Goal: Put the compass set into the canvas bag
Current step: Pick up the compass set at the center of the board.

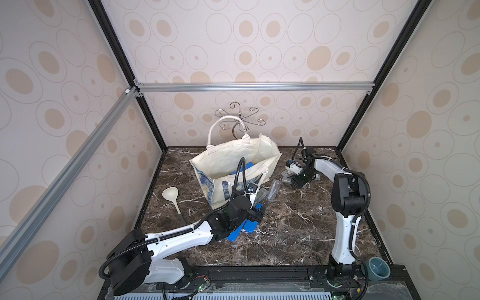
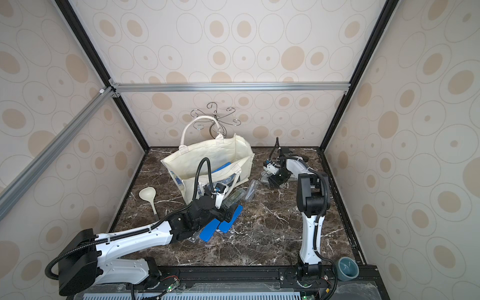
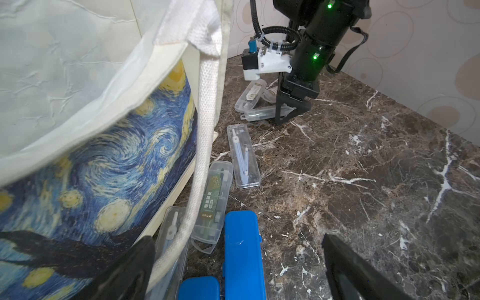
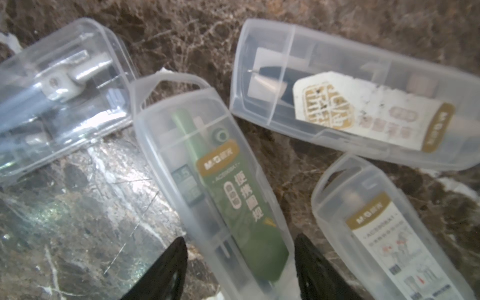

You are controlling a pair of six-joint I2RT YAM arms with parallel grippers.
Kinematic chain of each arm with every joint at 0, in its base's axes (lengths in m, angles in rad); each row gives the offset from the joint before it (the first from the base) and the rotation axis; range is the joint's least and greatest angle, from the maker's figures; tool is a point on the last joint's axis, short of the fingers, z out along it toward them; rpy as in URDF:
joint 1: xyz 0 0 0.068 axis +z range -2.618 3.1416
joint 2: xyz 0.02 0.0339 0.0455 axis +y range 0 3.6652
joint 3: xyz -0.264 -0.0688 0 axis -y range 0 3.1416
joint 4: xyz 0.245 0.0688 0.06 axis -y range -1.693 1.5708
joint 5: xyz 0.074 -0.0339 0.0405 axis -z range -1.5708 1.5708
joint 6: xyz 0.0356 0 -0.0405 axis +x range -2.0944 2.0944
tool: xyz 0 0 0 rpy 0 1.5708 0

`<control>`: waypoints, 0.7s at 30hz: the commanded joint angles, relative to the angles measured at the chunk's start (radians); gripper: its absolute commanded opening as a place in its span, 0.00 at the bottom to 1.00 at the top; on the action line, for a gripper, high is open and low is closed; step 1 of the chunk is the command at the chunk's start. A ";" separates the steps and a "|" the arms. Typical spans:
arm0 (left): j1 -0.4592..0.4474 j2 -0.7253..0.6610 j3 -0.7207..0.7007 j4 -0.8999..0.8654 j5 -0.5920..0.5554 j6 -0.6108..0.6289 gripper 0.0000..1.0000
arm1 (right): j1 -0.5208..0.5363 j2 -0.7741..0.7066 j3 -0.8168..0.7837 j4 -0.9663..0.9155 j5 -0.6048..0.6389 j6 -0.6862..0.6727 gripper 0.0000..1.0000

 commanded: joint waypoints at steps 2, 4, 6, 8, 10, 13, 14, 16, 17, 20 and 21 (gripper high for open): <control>-0.006 -0.039 -0.009 0.019 -0.036 -0.006 1.00 | 0.020 -0.019 -0.067 -0.061 0.025 -0.013 0.68; -0.005 -0.046 -0.016 0.020 -0.040 -0.004 1.00 | 0.027 -0.037 -0.097 -0.027 0.050 -0.003 0.71; -0.005 -0.055 -0.026 0.024 -0.045 -0.003 1.00 | 0.034 -0.058 -0.123 0.007 0.052 0.001 0.72; -0.004 -0.060 -0.033 0.028 -0.048 -0.001 1.00 | 0.039 -0.067 -0.135 0.031 0.059 0.010 0.72; -0.004 -0.064 -0.037 0.030 -0.052 -0.002 1.00 | 0.048 -0.069 -0.133 0.034 0.064 0.015 0.72; -0.005 -0.075 -0.048 0.038 -0.056 -0.002 1.00 | 0.066 -0.063 -0.137 0.046 0.087 0.021 0.69; -0.005 -0.079 -0.052 0.041 -0.059 -0.002 1.00 | 0.071 -0.060 -0.140 0.052 0.097 0.023 0.66; -0.005 -0.090 -0.059 0.044 -0.064 -0.001 1.00 | 0.075 -0.058 -0.146 0.056 0.104 0.030 0.58; -0.003 -0.098 -0.063 0.045 -0.067 -0.001 1.00 | 0.076 -0.058 -0.149 0.056 0.103 0.038 0.53; -0.004 -0.117 -0.073 0.047 -0.075 0.000 1.00 | 0.076 -0.069 -0.167 0.069 0.103 0.050 0.41; -0.005 -0.124 -0.077 0.044 -0.078 0.001 1.00 | 0.076 -0.076 -0.178 0.078 0.107 0.053 0.41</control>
